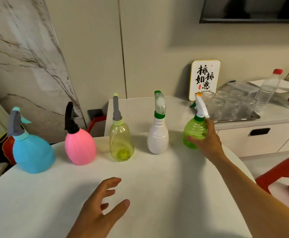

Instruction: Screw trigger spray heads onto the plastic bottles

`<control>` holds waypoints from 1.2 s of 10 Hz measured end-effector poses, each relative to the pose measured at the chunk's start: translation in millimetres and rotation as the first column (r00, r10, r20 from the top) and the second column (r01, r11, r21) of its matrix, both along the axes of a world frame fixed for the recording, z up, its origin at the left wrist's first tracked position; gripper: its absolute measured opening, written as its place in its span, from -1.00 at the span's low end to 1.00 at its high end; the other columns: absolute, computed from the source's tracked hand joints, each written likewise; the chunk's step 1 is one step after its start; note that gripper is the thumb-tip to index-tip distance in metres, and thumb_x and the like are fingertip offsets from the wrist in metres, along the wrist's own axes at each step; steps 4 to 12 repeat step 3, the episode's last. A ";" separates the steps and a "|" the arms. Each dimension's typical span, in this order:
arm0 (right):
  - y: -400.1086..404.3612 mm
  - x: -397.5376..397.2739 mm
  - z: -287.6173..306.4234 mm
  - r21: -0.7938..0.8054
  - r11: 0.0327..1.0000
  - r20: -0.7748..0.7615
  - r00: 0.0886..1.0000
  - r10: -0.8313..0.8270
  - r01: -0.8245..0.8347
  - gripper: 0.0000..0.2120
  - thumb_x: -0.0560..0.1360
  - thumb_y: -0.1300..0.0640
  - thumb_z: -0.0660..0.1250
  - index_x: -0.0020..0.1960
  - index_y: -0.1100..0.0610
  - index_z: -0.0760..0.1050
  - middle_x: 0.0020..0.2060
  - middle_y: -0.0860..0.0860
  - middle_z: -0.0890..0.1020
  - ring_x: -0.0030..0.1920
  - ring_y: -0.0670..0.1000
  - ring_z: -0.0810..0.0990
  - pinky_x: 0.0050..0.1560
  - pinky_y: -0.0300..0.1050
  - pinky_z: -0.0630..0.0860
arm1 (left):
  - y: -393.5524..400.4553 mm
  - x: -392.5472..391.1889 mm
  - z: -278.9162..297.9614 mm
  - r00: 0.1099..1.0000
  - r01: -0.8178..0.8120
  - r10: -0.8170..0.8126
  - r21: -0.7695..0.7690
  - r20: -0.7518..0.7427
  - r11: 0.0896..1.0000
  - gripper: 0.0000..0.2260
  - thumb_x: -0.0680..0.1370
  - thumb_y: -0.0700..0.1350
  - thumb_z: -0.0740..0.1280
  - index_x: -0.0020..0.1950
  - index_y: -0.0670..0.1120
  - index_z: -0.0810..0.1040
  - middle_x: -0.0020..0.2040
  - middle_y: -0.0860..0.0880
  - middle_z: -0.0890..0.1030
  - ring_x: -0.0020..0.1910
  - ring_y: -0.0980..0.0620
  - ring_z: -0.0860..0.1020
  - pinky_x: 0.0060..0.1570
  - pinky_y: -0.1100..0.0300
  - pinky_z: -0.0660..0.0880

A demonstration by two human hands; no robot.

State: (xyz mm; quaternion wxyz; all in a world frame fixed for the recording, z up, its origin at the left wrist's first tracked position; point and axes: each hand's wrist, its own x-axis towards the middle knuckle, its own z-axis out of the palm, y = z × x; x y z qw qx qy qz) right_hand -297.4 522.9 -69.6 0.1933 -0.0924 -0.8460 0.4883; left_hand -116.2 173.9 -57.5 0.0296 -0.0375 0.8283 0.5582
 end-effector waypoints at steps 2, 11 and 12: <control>4.6 1.7 -11.9 -0.057 0.994 0.090 0.991 0.099 -0.094 0.06 0.21 0.30 0.67 0.52 0.03 0.13 0.25 0.03 0.48 0.23 0.18 0.49 0.22 0.15 0.46 | 7.2 2.6 8.1 0.999 0.026 -0.028 -0.062 -0.026 0.998 -0.61 0.43 0.00 0.51 0.19 0.25 0.48 0.15 0.36 0.54 0.18 0.29 0.50 0.12 0.30 0.46; 20.7 10.0 -0.9 -0.003 0.995 0.236 0.967 0.096 -0.099 0.16 0.21 0.33 0.67 0.59 0.09 0.02 0.44 0.16 0.36 0.42 0.24 0.34 0.36 0.17 0.33 | -0.6 0.1 24.2 0.987 -0.060 0.054 -0.035 -0.153 0.998 -0.64 0.44 -0.01 0.50 0.16 0.25 0.50 0.11 0.40 0.55 0.16 0.30 0.52 0.17 0.23 0.50; 20.7 10.0 -0.9 -0.003 0.995 0.236 0.967 0.096 -0.099 0.16 0.21 0.33 0.67 0.59 0.09 0.02 0.44 0.16 0.36 0.42 0.24 0.34 0.36 0.17 0.33 | -0.6 0.1 24.2 0.987 -0.060 0.054 -0.035 -0.153 0.998 -0.64 0.44 -0.01 0.50 0.16 0.25 0.50 0.11 0.40 0.55 0.16 0.30 0.52 0.17 0.23 0.50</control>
